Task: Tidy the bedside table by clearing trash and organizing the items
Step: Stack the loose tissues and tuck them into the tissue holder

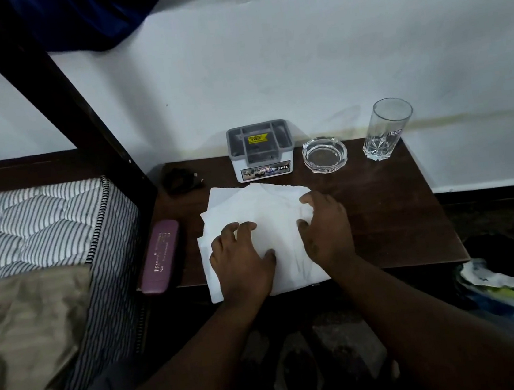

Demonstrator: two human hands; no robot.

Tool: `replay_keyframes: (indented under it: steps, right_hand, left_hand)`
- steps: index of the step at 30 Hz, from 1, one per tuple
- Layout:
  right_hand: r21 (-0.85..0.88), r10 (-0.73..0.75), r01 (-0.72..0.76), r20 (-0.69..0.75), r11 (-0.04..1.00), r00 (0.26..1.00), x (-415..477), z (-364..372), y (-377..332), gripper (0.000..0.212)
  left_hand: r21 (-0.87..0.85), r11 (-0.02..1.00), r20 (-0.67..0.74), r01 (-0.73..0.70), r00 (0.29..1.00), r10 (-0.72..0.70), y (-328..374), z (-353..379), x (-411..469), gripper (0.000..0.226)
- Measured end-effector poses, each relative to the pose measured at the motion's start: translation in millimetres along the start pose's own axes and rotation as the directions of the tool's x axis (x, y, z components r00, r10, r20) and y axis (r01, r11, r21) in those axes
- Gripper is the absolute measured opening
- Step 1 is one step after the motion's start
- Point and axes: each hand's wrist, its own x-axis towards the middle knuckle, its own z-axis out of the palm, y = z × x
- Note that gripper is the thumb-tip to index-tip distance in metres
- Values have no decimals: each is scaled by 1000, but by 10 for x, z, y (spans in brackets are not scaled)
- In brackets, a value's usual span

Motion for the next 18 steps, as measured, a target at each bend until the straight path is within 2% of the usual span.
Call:
replay_keyframes:
  steps: [3, 7, 9, 11, 13, 18]
  right_hand:
    - [173, 57, -47, -55, 984, 997, 14, 16, -26, 42]
    - [266, 84, -49, -123, 963, 989, 27, 37, -13, 46]
    - [206, 52, -23, -136, 978, 989, 24, 33, 15, 43]
    - [23, -28, 32, -158, 999, 987, 12, 34, 32, 38]
    - [-89, -52, 38, -164, 995, 985, 19, 52, 6, 34]
    - [-52, -39, 37, -27, 998, 999, 65, 207, -41, 41]
  left_hand:
    - [-7, 1000, -1, -3, 1000, 3, 15, 14, -2, 60]
    - [-22, 1000, -9, -4, 1000, 3, 1, 17, 2, 60]
    - [-24, 1000, -10, -3, 1000, 2, -12, 14, 3, 60]
    - [-26, 1000, -6, 0, 1000, 0, -16, 15, 5, 61]
    - [-26, 1000, -2, 1, 1000, -1, -18, 17, 8, 61]
    - [-42, 999, 2, 3, 1000, -2, -32, 19, 12, 61]
